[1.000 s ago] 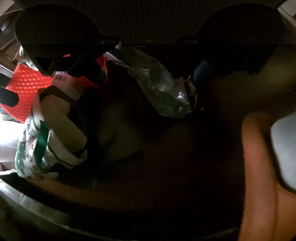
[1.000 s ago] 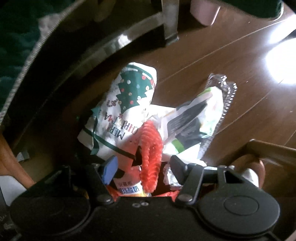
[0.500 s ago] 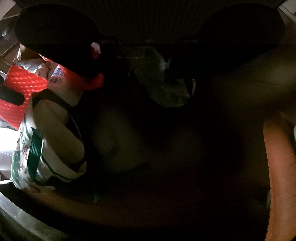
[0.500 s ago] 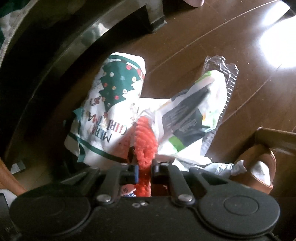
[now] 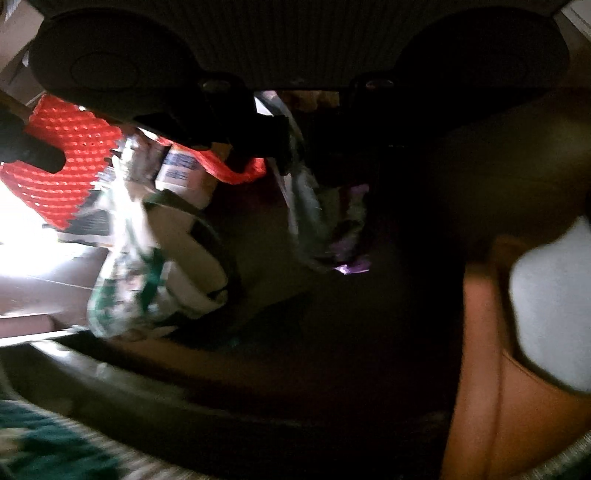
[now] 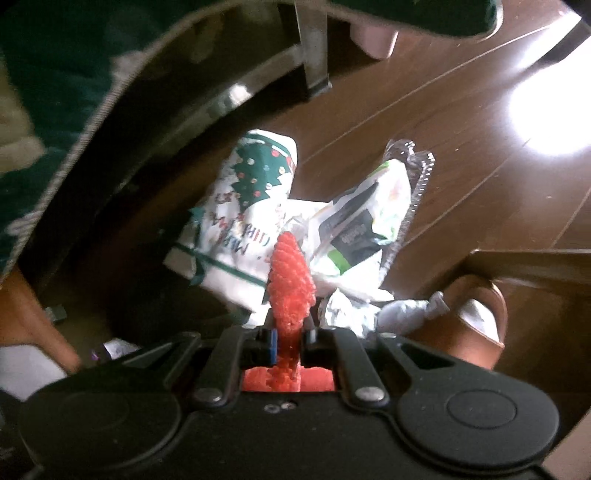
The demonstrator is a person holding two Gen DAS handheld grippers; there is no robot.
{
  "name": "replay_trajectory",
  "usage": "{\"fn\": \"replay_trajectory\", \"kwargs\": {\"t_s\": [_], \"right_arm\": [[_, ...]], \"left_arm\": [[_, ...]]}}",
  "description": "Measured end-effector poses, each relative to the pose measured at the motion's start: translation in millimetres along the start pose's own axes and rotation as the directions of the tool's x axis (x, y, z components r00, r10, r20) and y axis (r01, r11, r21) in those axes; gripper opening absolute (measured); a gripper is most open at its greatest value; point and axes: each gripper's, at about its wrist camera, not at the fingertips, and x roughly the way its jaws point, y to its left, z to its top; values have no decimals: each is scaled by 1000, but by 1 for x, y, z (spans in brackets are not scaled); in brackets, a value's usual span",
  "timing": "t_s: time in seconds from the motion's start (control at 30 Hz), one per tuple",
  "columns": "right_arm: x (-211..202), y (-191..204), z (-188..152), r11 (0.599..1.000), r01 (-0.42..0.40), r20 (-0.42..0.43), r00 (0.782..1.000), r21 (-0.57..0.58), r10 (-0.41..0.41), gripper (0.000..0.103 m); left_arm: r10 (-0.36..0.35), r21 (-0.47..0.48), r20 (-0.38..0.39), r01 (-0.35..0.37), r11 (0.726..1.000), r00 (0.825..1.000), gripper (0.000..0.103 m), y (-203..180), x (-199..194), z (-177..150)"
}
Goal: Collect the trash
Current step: 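Grasp the red mesh net with the right gripper while the left gripper reaches into the pile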
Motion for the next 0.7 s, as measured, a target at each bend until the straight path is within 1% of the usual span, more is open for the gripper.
{"fn": "replay_trajectory", "kwargs": {"t_s": [0.03,0.13,0.27,0.33,0.4,0.5,0.53,0.63,0.67,0.7], "right_arm": [[-10,0,-4,1000,-4,13,1000,-1,4,9],[-43,2,-17,1000,-16,59,998,-13,17,9],[-86,2,-40,999,-42,128,991,-30,46,9],[-103,3,-51,997,-60,146,987,-42,65,9],[-116,7,-59,995,-68,165,983,-75,80,9],[-133,14,-62,987,-80,197,974,-142,108,10],[-137,16,-63,984,-82,212,970,-161,116,10],[-135,14,-57,982,-100,221,966,-160,135,10],[-131,11,-53,983,-116,212,967,-144,145,10],[-126,9,-51,984,-128,200,968,-124,152,10]], "left_arm": [[-6,7,14,6,1000,1000,5,-2,-3,-4],[-19,21,53,17,1000,998,3,-1,-34,-16],[-38,31,115,35,999,993,3,2,-66,-33],[-66,22,108,64,998,992,3,8,-71,-38],[-76,27,108,73,997,991,3,13,-75,-41],[-59,44,112,54,998,992,3,13,-69,-40],[-61,47,109,56,997,992,4,10,-60,-36],[-48,39,91,45,998,995,12,9,-44,-21],[-46,39,85,43,998,995,20,8,-35,-14],[-39,42,80,36,998,996,34,7,-27,-8]]}}
